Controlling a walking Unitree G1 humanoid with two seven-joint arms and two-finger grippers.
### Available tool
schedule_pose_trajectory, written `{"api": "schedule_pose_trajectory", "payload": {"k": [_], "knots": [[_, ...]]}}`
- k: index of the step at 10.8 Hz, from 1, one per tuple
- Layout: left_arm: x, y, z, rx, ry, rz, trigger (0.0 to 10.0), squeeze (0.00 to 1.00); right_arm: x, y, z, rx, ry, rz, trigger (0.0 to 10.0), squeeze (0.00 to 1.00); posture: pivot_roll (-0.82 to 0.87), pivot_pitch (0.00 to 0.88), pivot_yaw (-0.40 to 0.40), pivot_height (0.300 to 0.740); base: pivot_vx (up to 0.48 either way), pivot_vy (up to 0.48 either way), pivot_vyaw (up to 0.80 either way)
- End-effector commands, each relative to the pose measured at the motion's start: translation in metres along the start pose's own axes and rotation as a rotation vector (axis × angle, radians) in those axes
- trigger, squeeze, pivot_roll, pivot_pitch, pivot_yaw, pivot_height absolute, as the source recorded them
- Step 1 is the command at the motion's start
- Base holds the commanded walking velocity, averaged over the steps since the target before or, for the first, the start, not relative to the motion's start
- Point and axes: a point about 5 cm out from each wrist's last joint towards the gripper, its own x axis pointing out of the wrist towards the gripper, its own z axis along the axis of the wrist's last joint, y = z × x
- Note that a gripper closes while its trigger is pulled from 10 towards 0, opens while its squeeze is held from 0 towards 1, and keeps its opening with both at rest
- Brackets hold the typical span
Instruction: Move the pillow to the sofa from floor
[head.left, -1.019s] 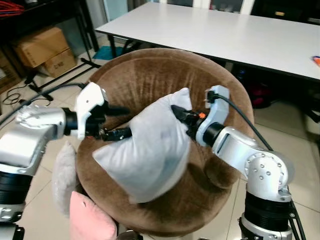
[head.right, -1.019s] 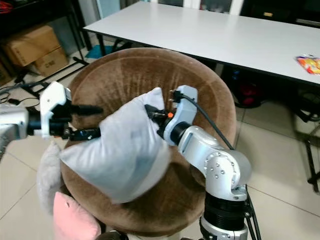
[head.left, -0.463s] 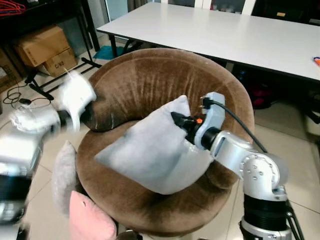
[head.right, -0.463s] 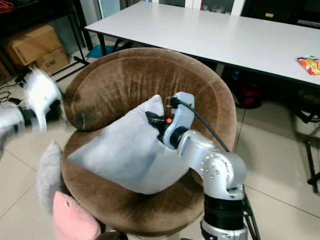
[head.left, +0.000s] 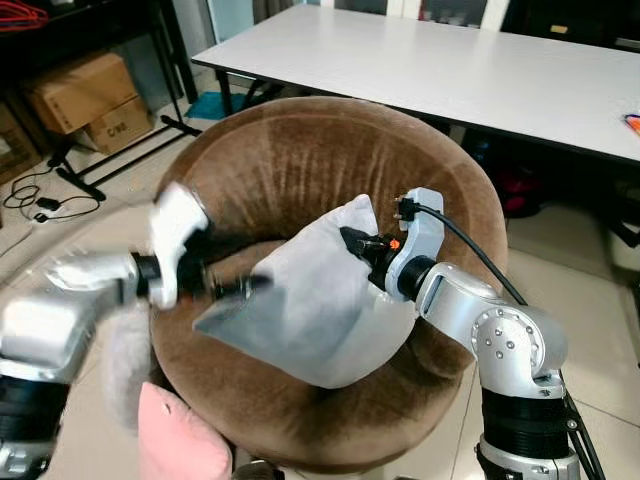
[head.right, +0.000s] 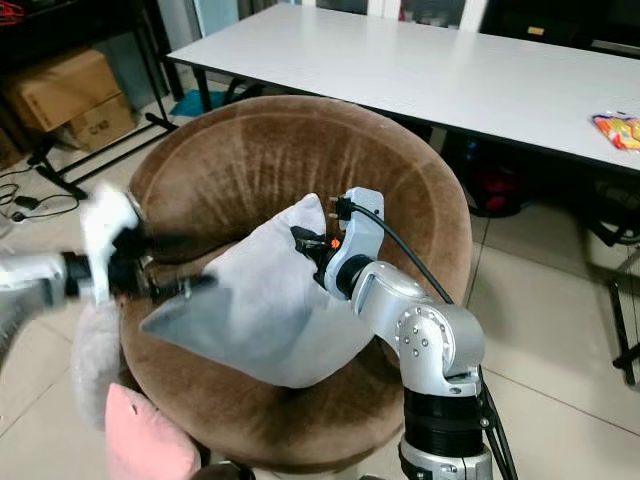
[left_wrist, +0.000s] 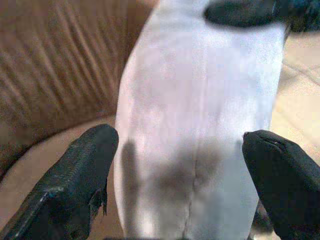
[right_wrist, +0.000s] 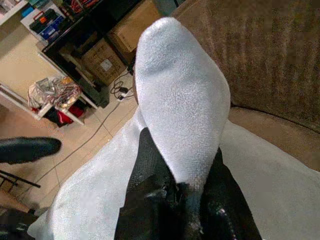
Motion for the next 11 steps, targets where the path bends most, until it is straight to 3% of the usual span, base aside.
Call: {"api": "schedule_pose_trajectory", "payload": {"k": [1, 2, 3, 4, 5, 6, 7, 8, 9, 11], "knots": [[0.001, 0.0, -0.005, 0.029, 0.052, 0.026, 10.0, 1.0, 0.0, 0.004, 0.009, -0.019, -0.037, 0.015, 10.0, 0.0, -0.03, 0.0, 0.04, 0.74, 0.0, 0.0, 0.0], [0.008, 0.006, -0.024, 0.04, 0.134, 0.103, 10.0, 0.0, 0.001, 0.002, 0.008, -0.017, -0.033, 0.006, 10.0, 0.0, -0.03, 0.0, 0.035, 0.74, 0.0, 0.0, 0.0], [0.015, 0.008, -0.034, 0.015, 0.135, 0.108, 10.0, 0.0, 0.002, 0.002, 0.007, -0.013, -0.031, 0.006, 10.0, 0.0, -0.03, 0.0, 0.032, 0.74, 0.0, 0.0, 0.0], [0.034, 0.005, -0.049, -0.03, 0.136, 0.071, 10.0, 0.0, 0.004, 0.004, 0.007, -0.021, -0.027, 0.005, 10.0, 0.0, -0.03, 0.0, 0.034, 0.74, 0.0, 0.0, 0.0], [0.04, 0.003, -0.051, -0.043, 0.134, 0.055, 10.0, 0.0, 0.005, 0.004, 0.008, -0.026, -0.027, 0.004, 10.0, 0.0, -0.03, 0.0, 0.034, 0.74, 0.0, 0.0, 0.0], [0.058, 0.001, -0.055, -0.02, 0.118, 0.034, 10.0, 0.0, 0.006, 0.007, 0.01, -0.024, -0.034, 0.005, 10.0, 0.0, -0.04, 0.0, 0.035, 0.74, 0.0, 0.0, 0.0], [0.067, -0.002, -0.054, -0.004, 0.094, -0.007, 10.0, 0.0, 0.007, 0.009, 0.01, -0.025, -0.036, 0.004, 10.0, 0.0, -0.04, 0.0, 0.035, 0.74, 0.0, 0.0, 0.0], [0.074, -0.006, -0.054, -0.024, 0.075, -0.062, 6.3, 0.0, 0.008, 0.012, 0.011, -0.023, -0.038, 0.009, 10.0, 0.0, -0.04, 0.0, 0.035, 0.74, 0.0, 0.0, 0.0], [0.082, -0.011, -0.059, -0.036, 0.116, -0.131, 0.0, 0.0, 0.008, 0.015, 0.011, -0.02, -0.04, 0.016, 10.0, 0.0, -0.05, 0.0, 0.037, 0.74, 0.0, 0.0, 0.0], [0.088, -0.009, -0.074, 0.027, 0.25, -0.1, 0.0, 0.0, 0.009, 0.017, 0.011, -0.014, -0.041, 0.019, 10.0, 0.0, -0.05, 0.0, 0.038, 0.74, 0.0, 0.0, 0.0]]}}
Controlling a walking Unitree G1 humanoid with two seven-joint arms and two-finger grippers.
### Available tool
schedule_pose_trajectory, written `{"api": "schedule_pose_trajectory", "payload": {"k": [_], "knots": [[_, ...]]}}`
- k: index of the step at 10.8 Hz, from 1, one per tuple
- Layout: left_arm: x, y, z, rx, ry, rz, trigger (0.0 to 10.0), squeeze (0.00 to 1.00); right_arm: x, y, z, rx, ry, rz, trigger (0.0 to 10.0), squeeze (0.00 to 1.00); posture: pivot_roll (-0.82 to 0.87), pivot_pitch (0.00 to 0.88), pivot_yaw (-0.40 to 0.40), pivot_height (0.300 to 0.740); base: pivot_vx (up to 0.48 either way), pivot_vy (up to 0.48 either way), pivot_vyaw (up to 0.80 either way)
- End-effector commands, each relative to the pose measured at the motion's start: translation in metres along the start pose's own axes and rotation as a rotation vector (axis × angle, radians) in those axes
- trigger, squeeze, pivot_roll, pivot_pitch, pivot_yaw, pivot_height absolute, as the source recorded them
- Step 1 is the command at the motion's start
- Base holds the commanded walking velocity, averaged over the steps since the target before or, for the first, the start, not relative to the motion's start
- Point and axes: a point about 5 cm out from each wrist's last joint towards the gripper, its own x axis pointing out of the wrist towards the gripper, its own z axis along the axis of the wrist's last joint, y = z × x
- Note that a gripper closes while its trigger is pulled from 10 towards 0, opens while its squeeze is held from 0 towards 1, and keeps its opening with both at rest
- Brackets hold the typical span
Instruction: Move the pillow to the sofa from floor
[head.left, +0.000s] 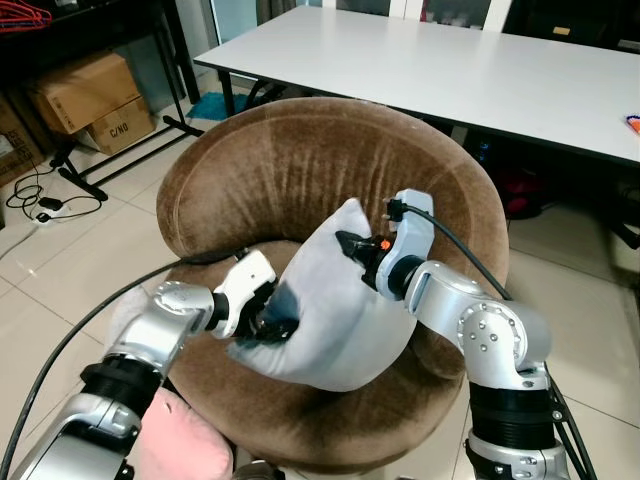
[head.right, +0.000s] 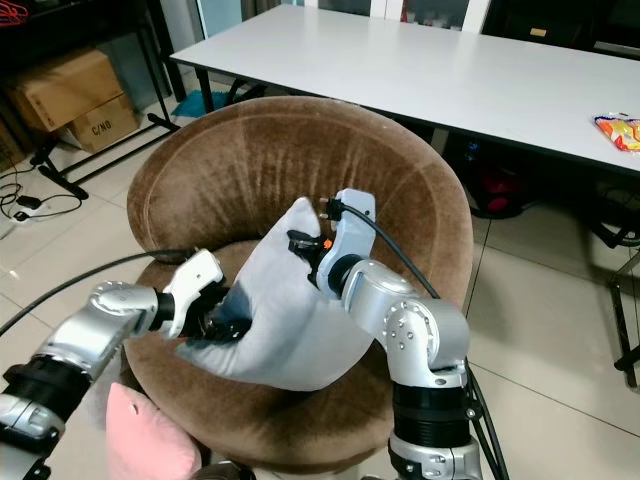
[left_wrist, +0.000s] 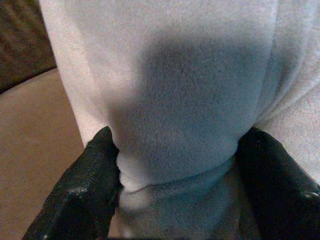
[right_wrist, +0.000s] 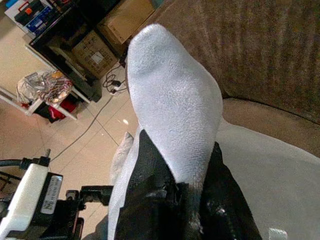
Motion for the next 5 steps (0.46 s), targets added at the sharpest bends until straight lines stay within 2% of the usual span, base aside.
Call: {"api": "schedule_pose_trajectory", "payload": {"k": [1, 2, 5], "knots": [[0.005, 0.0, -0.006, 0.009, 0.045, 0.034, 0.0, 0.0, -0.002, 0.015, 0.014, -0.02, -0.069, 0.058, 10.0, 0.0, -0.05, 0.0, 0.038, 0.74, 0.0, 0.0, 0.0], [0.005, 0.006, -0.001, 0.011, 0.007, 0.07, 0.0, 0.0, -0.001, 0.015, 0.01, -0.014, -0.052, 0.055, 10.0, 0.0, -0.05, 0.0, 0.032, 0.74, 0.0, 0.0, 0.0], [0.005, 0.011, -0.011, 0.067, 0.065, 0.133, 0.0, 0.0, 0.001, 0.013, 0.005, -0.012, -0.038, 0.041, 10.0, 0.0, -0.06, 0.0, 0.039, 0.74, 0.0, 0.0, 0.0]]}}
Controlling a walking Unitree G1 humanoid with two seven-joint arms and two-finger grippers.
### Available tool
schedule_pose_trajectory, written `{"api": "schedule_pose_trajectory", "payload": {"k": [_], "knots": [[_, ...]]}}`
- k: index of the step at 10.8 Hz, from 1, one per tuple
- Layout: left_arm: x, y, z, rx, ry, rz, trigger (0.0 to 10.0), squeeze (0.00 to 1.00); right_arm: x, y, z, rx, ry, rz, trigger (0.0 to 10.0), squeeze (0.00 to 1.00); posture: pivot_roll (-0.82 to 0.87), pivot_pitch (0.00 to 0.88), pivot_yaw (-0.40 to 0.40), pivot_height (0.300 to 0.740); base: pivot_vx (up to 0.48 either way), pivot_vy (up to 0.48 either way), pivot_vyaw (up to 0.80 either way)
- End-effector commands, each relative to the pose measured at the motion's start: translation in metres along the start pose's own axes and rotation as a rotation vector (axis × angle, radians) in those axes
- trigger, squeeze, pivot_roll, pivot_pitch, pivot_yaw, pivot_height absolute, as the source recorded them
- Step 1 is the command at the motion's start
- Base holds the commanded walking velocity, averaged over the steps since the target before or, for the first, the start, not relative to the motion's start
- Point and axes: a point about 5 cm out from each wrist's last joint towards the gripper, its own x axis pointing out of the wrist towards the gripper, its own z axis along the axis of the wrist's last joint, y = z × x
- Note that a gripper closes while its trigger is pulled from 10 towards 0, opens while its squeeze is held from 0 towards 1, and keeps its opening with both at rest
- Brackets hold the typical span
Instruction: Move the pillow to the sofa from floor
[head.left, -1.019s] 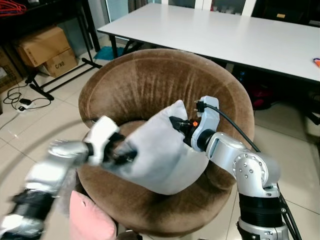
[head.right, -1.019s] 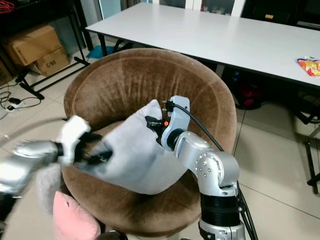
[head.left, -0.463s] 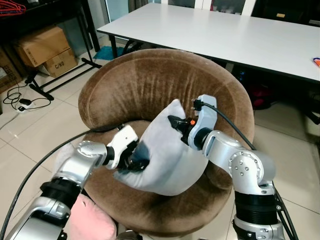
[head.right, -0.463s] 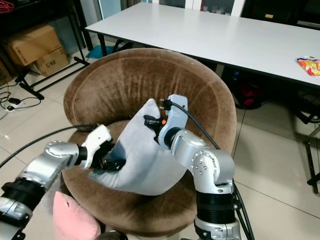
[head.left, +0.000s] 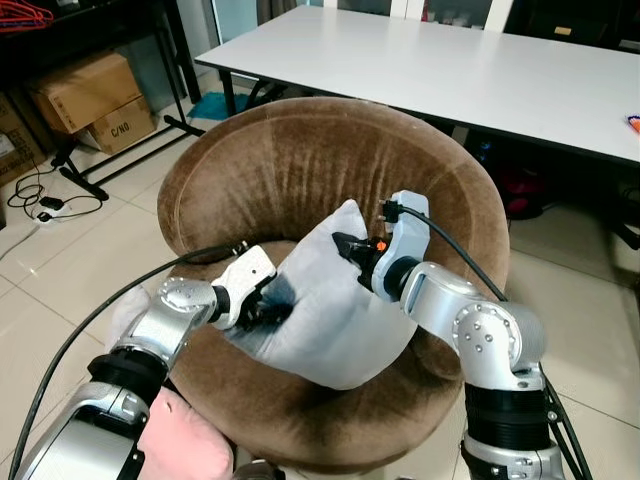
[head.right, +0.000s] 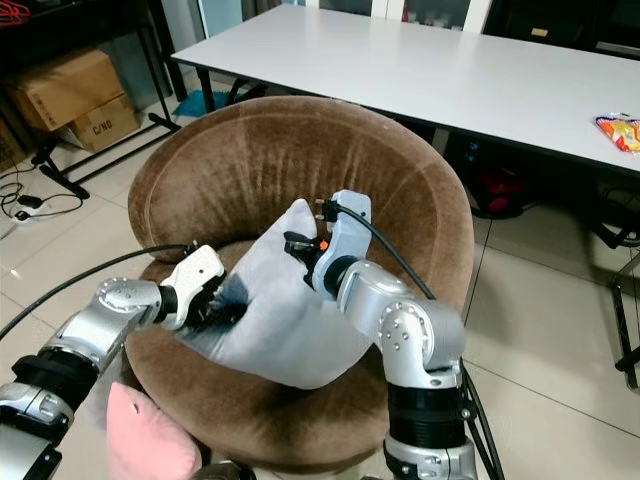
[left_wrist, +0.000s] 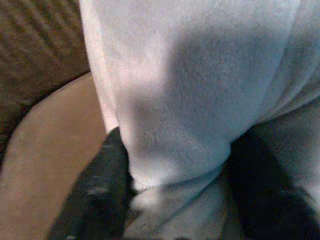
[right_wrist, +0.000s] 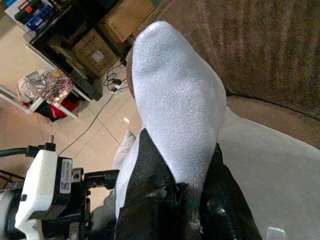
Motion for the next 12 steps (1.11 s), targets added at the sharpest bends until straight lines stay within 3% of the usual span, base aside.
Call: {"api": "schedule_pose_trajectory", "payload": {"k": [1, 4, 6, 8, 9, 10, 11, 12], "knots": [[0.002, -0.001, -0.01, 0.009, 0.058, 0.019, 0.0, 0.0, -0.001, 0.008, 0.008, -0.017, -0.048, 0.033, 10.0, 0.0, -0.06, 0.0, 0.04, 0.74, 0.0, 0.0, 0.0], [0.002, 0.004, -0.009, 0.018, 0.04, 0.064, 0.0, 0.0, 0.0, -0.004, 0.007, -0.023, -0.046, -0.003, 10.0, 0.0, -0.06, 0.0, 0.051, 0.74, 0.0, 0.0, 0.0], [-0.006, 0.016, -0.006, 0.108, 0.059, 0.111, 0.0, 0.0, -0.001, -0.02, 0.002, -0.018, -0.035, -0.056, 10.0, 0.0, -0.05, 0.0, 0.056, 0.74, 0.0, 0.0, 0.0], [-0.034, 0.047, 0.008, 0.29, 0.087, 0.234, 0.0, 0.0, -0.009, -0.035, -0.004, -0.005, -0.025, -0.103, 10.0, 0.0, -0.04, 0.0, 0.057, 0.74, 0.0, 0.0, 0.0], [-0.063, 0.074, 0.031, 0.389, 0.076, 0.34, 0.0, 0.0, -0.019, -0.045, -0.003, 0.006, -0.04, -0.132, 10.0, 0.0, -0.04, 0.0, 0.058, 0.74, 0.0, 0.0, 0.0], [-0.076, 0.085, 0.042, 0.442, 0.079, 0.397, 0.0, 0.0, -0.024, -0.052, -0.002, 0.013, -0.044, -0.159, 10.0, 0.0, -0.03, 0.0, 0.057, 0.74, 0.0, 0.0, 0.0], [-0.084, 0.093, 0.052, 0.495, 0.085, 0.443, 0.0, 0.0, -0.028, -0.059, -0.003, 0.012, -0.045, -0.183, 10.0, 0.0, -0.03, 0.0, 0.057, 0.74, 0.0, 0.0, 0.0], [-0.082, 0.092, 0.055, 0.524, 0.082, 0.443, 0.0, 0.0, -0.032, -0.07, -0.01, -0.019, -0.019, -0.234, 10.0, 0.0, -0.03, 0.0, 0.058, 0.74, 0.0, 0.0, 0.0]]}}
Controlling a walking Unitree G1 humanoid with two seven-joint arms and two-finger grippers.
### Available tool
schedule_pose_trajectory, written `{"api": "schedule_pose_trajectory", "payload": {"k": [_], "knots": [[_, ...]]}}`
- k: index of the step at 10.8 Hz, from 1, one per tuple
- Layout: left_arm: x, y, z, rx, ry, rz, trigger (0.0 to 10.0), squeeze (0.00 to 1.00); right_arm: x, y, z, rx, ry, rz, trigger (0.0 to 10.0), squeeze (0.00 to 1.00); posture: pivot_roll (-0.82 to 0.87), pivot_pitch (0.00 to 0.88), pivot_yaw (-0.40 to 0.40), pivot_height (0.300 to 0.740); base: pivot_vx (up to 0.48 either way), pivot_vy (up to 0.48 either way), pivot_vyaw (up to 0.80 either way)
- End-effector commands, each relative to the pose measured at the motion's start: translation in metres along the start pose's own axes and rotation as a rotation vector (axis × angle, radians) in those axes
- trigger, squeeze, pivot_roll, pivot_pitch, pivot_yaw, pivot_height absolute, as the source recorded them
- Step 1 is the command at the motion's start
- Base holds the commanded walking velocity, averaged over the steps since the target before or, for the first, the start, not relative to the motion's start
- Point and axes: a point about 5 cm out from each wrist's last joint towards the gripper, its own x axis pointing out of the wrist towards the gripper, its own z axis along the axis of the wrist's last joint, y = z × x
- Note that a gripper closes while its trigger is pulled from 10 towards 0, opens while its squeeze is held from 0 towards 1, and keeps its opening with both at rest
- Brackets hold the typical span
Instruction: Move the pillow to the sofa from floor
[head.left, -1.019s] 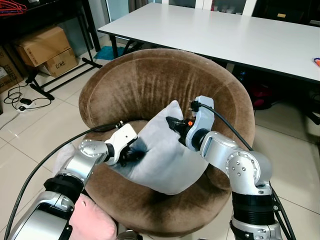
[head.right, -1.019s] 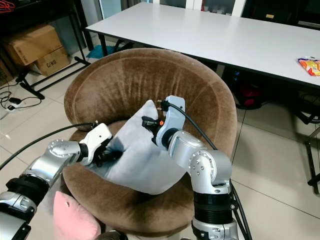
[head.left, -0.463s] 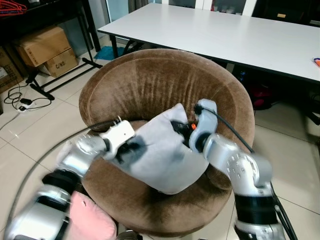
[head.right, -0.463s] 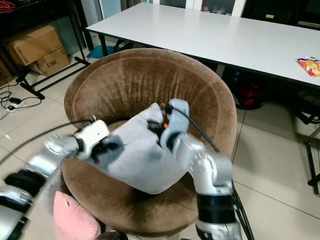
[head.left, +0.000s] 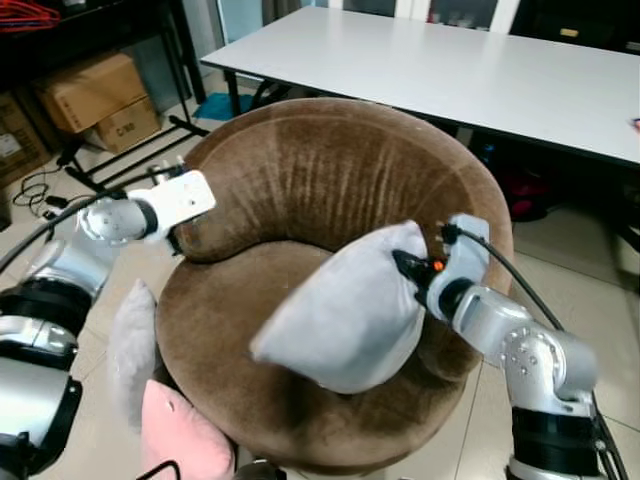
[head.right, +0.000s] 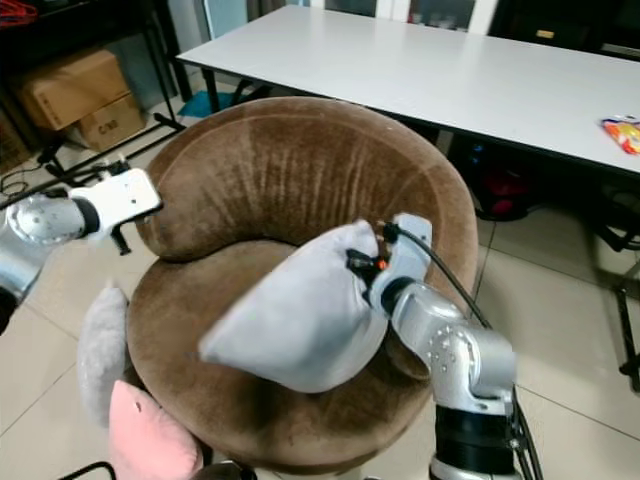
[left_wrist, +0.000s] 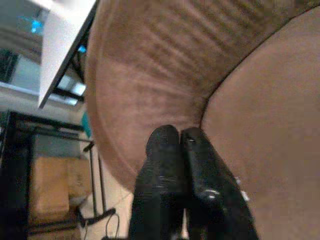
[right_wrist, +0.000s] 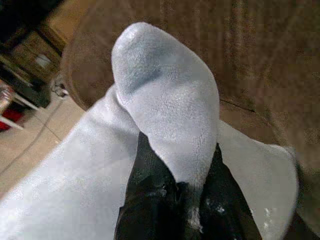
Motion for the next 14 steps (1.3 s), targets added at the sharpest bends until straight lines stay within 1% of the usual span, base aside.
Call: {"api": "schedule_pose_trajectory", "payload": {"k": [1, 2, 3, 4, 5, 6, 7, 8, 9, 10, 11, 12, 13, 14], "knots": [[0.003, -0.01, 0.001, 0.03, -0.012, -0.024, 0.0, 0.0, -0.002, -0.004, -0.006, -0.003, 0.019, -0.023, 10.0, 0.0, -0.04, 0.0, 0.061, 0.74, 0.0, 0.0, 0.0], [0.006, -0.02, -0.001, 0.03, -0.005, -0.046, 0.0, 0.0, -0.004, -0.007, -0.008, 0.007, 0.022, -0.031, 10.0, 0.0, -0.04, 0.0, 0.061, 0.74, 0.0, 0.0, 0.0], [0.013, -0.041, 0.002, -0.044, -0.038, -0.131, 0.0, 0.0, -0.003, -0.003, -0.007, 0.008, 0.026, -0.022, 10.0, 0.0, -0.03, 0.0, 0.058, 0.74, 0.0, 0.0, 0.0], [0.017, -0.05, 0.013, -0.153, -0.122, -0.162, 0.0, 0.0, -0.002, 0.002, -0.005, 0.002, 0.02, 0.0, 10.0, 0.0, -0.03, 0.0, 0.058, 0.74, 0.0, 0.0, 0.0], [0.023, -0.059, 0.04, -0.367, -0.297, -0.18, 10.0, 0.62, 0.001, 0.012, 0.0, 0.005, 0.004, 0.034, 10.0, 0.0, -0.03, 0.0, 0.059, 0.74, 0.0, 0.0, 0.0], [0.025, -0.069, 0.061, -0.5, -0.426, -0.23, 10.0, 1.0, 0.003, 0.021, 0.004, 0.008, -0.008, 0.067, 10.0, 0.0, -0.03, 0.0, 0.057, 0.74, 0.0, 0.0, 0.0], [0.025, -0.097, 0.081, -0.578, -0.514, -0.353, 10.0, 1.0, 0.004, 0.043, 0.009, -0.004, -0.011, 0.147, 10.0, 0.0, -0.04, 0.0, 0.057, 0.74, 0.0, 0.0, 0.0], [0.024, -0.11, 0.084, -0.594, -0.505, -0.413, 10.0, 1.0, 0.004, 0.052, 0.008, -0.008, -0.006, 0.176, 10.0, 0.0, -0.04, 0.0, 0.056, 0.74, 0.0, 0.0, 0.0], [0.02, -0.114, 0.083, -0.594, -0.485, -0.45, 10.0, 1.0, 0.004, 0.054, 0.007, -0.009, 0.0, 0.186, 10.0, 0.0, -0.04, 0.0, 0.055, 0.74, 0.0, 0.0, 0.0], [0.014, -0.118, 0.08, -0.577, -0.442, -0.476, 10.0, 1.0, 0.005, 0.056, 0.006, -0.011, 0.005, 0.192, 10.0, 0.0, -0.03, 0.0, 0.054, 0.74, 0.0, 0.0, 0.0], [0.004, -0.12, 0.079, -0.574, -0.434, -0.508, 10.0, 1.0, 0.007, 0.055, 0.006, -0.014, 0.01, 0.187, 10.0, 0.0, -0.03, 0.0, 0.052, 0.74, 0.0, 0.0, 0.0], [-0.004, -0.121, 0.082, -0.578, -0.45, -0.528, 10.0, 1.0, 0.008, 0.054, 0.006, -0.017, 0.016, 0.18, 10.0, 0.0, -0.03, 0.0, 0.051, 0.74, 0.0, 0.0, 0.0], [-0.02, -0.117, 0.089, -0.569, -0.479, -0.54, 10.0, 1.0, 0.011, 0.052, 0.006, -0.02, 0.02, 0.168, 10.0, 0.0, -0.03, 0.0, 0.047, 0.74, 0.0, 0.0, 0.0], [-0.027, -0.114, 0.091, -0.535, -0.46, -0.526, 10.0, 1.0, 0.013, 0.051, 0.007, -0.021, 0.022, 0.166, 10.0, 0.0, -0.02, 0.0, 0.042, 0.74, 0.0, 0.0, 0.0]]}}
